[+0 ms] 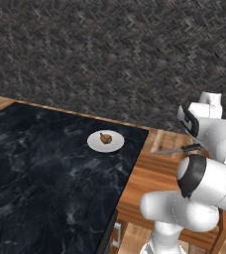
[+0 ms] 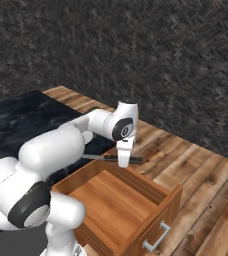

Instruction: Pick up the knife from the drawer and place it on the cutting board. Then place the meat from the plate to the cutting board.

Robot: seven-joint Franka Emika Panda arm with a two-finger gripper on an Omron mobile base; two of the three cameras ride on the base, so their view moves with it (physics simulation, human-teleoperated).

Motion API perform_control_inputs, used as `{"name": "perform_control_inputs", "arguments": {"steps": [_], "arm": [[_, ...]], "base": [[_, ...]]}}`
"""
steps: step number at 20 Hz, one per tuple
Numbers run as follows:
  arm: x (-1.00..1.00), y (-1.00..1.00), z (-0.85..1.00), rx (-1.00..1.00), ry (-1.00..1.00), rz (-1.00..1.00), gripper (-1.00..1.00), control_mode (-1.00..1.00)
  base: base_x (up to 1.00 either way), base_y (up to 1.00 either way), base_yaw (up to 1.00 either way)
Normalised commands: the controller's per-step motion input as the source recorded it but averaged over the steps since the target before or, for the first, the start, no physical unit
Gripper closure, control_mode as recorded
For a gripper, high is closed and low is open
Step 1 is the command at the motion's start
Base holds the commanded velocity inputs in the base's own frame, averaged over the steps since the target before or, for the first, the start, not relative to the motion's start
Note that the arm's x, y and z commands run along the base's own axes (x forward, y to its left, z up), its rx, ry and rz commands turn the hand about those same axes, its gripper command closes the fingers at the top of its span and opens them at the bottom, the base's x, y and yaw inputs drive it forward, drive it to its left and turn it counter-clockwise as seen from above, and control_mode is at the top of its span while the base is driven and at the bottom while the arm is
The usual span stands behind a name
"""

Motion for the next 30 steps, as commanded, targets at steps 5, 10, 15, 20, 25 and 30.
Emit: {"name": "perform_control_inputs", "arguments": {"steps": [5, 10, 15, 20, 25, 30], "arm": [[-0.46, 0.25, 0.42, 0.03, -0.05, 0.0, 1.0, -1.0], [-0.22, 0.32, 0.49, 0.0, -0.01, 0.0, 1.0, -1.0], [-0.27, 0.25, 0.26, 0.0, -0.01, 0.0, 1.0, -1.0], [-0.63, 0.11, 0.11, 0.0, -0.15, -0.01, 1.0, -1.0], [-0.53, 0.21, 0.1, -0.03, -0.19, -0.09, 1.0, -1.0], [-0.22, 0.25, 0.18, -0.01, -0.12, -0.13, 1.0, -1.0]], "base": [[0.0, 0.0, 0.0], [0.0, 0.0, 0.0], [0.0, 0.0, 0.0], [0.0, 0.0, 0.0], [0.0, 0.0, 0.0], [0.0, 0.0, 0.0]]}}
